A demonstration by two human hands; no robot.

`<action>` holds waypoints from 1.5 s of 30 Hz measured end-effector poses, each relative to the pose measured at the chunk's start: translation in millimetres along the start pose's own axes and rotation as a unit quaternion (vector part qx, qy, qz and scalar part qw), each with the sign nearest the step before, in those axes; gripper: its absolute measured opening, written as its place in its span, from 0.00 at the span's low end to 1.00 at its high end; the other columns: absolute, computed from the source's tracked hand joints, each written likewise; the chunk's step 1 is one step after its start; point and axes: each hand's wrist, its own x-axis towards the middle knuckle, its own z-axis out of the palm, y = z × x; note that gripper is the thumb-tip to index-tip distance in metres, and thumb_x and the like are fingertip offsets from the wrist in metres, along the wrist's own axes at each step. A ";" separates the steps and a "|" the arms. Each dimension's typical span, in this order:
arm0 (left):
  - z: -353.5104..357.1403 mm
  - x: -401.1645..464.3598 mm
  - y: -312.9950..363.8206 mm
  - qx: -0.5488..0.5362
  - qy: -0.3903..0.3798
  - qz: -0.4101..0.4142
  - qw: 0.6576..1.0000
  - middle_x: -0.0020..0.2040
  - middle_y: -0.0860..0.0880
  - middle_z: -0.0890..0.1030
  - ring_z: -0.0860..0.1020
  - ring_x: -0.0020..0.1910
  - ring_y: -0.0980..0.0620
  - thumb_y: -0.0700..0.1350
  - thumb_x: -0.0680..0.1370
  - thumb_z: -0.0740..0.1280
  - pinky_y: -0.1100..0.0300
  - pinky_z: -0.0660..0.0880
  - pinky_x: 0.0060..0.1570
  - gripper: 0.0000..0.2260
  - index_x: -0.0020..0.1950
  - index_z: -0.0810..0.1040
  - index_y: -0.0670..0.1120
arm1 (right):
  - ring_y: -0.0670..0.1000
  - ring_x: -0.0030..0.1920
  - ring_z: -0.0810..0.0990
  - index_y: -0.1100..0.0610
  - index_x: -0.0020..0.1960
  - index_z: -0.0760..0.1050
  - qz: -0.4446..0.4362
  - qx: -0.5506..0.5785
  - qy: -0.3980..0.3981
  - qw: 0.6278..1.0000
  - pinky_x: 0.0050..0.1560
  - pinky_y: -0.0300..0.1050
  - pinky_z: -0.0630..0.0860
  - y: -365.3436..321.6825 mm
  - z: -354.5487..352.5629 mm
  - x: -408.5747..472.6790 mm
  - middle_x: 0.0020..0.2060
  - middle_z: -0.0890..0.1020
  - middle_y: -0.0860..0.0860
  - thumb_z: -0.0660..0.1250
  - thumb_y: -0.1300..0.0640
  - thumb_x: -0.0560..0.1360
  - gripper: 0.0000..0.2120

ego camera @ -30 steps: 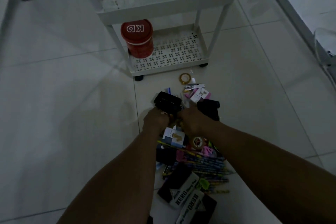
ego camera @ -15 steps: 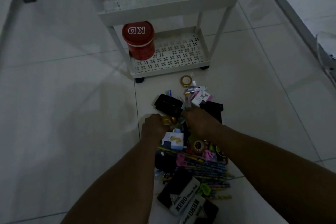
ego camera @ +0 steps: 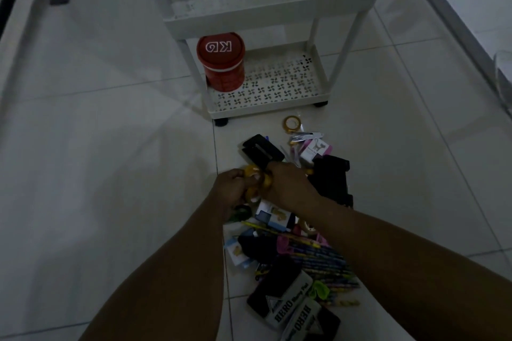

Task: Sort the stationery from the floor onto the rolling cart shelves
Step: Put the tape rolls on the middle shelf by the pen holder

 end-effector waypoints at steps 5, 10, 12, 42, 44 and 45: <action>-2.0 -0.3 7.1 -0.075 -0.024 -0.024 0.997 0.44 0.42 0.84 0.82 0.38 0.48 0.42 0.75 0.71 0.62 0.78 0.30 0.09 0.52 0.78 0.39 | 0.59 0.54 0.78 0.61 0.64 0.68 0.026 0.012 -0.010 1.000 0.46 0.44 0.74 -7.4 3.3 5.5 0.56 0.78 0.60 0.72 0.55 0.71 0.26; -5.9 2.6 7.2 -0.136 -0.073 -0.051 0.987 0.41 0.43 0.85 0.83 0.37 0.48 0.43 0.77 0.67 0.58 0.79 0.35 0.12 0.56 0.78 0.37 | 0.59 0.55 0.78 0.61 0.58 0.74 0.039 0.053 0.012 0.998 0.49 0.45 0.74 -11.5 5.2 8.2 0.54 0.79 0.60 0.71 0.57 0.71 0.18; -7.1 4.5 6.3 -0.148 -0.062 -0.045 0.986 0.44 0.44 0.84 0.82 0.41 0.47 0.44 0.77 0.66 0.57 0.79 0.38 0.09 0.54 0.79 0.41 | 0.58 0.53 0.78 0.61 0.56 0.76 0.039 0.078 0.025 0.996 0.47 0.43 0.73 -12.1 4.7 7.8 0.52 0.80 0.59 0.72 0.56 0.70 0.17; -0.1 9.8 12.2 -0.246 -0.071 -0.029 0.966 0.46 0.43 0.85 0.82 0.38 0.50 0.45 0.78 0.67 0.60 0.78 0.32 0.09 0.54 0.79 0.41 | 0.57 0.52 0.78 0.63 0.53 0.76 0.039 0.020 -0.083 0.996 0.51 0.46 0.76 -12.8 -33.5 30.7 0.51 0.79 0.59 0.76 0.51 0.67 0.22; 3.2 10.0 15.5 -0.238 -0.072 -0.020 0.968 0.50 0.42 0.83 0.83 0.41 0.49 0.45 0.78 0.66 0.57 0.80 0.36 0.11 0.58 0.78 0.41 | 0.56 0.51 0.79 0.62 0.53 0.77 0.043 0.027 -0.081 0.995 0.52 0.48 0.78 -9.6 -34.7 30.5 0.50 0.80 0.59 0.77 0.50 0.66 0.22; 5.3 10.5 16.6 -0.235 -0.075 -0.017 0.969 0.54 0.41 0.83 0.82 0.45 0.48 0.45 0.79 0.66 0.55 0.80 0.42 0.13 0.60 0.77 0.40 | 0.56 0.50 0.80 0.62 0.52 0.78 0.047 0.036 -0.074 0.996 0.51 0.47 0.78 -7.7 -35.9 31.1 0.50 0.81 0.59 0.78 0.51 0.65 0.21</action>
